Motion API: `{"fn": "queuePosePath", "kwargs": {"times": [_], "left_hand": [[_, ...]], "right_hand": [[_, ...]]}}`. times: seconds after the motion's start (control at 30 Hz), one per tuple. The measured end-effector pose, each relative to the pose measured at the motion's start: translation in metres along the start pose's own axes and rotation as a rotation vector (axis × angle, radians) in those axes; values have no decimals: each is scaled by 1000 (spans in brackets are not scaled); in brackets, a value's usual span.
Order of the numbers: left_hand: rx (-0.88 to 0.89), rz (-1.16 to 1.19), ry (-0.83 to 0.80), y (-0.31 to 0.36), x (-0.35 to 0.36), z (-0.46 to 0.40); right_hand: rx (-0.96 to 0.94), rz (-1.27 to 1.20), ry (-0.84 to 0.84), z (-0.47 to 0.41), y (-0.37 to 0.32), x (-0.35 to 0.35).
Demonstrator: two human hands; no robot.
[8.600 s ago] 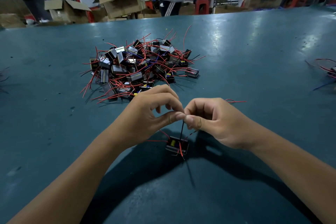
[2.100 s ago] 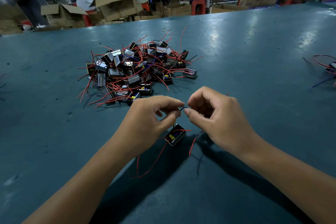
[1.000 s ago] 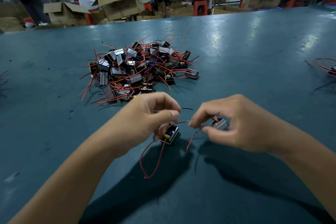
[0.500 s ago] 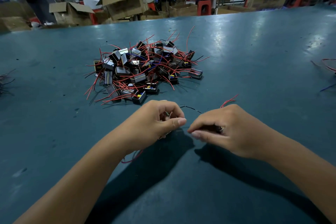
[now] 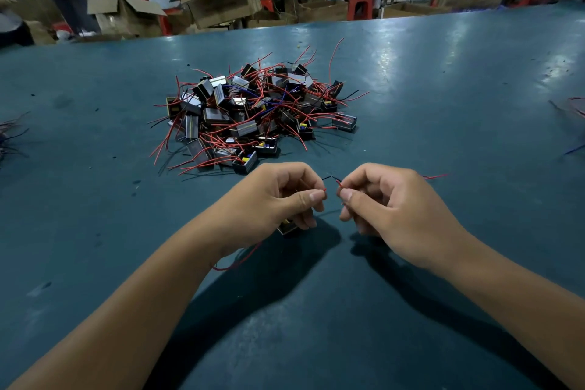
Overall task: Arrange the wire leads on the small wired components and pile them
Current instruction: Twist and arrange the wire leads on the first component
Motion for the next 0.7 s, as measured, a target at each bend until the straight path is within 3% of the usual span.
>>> {"fn": "queuePosePath", "kwargs": {"times": [0.7], "left_hand": [[-22,18,40,-2,3,-2]], "right_hand": [[-52,1,121,0,-1,0]]}}
Point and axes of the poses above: each hand's wrist, its own z-axis away from the middle knuckle, its own x-axis out of the palm, y = z × x, the point moved 8 cm from there along -z, towards the middle knuckle, and after that the axes turned 1 degree about -x, right-handed, at the moved point
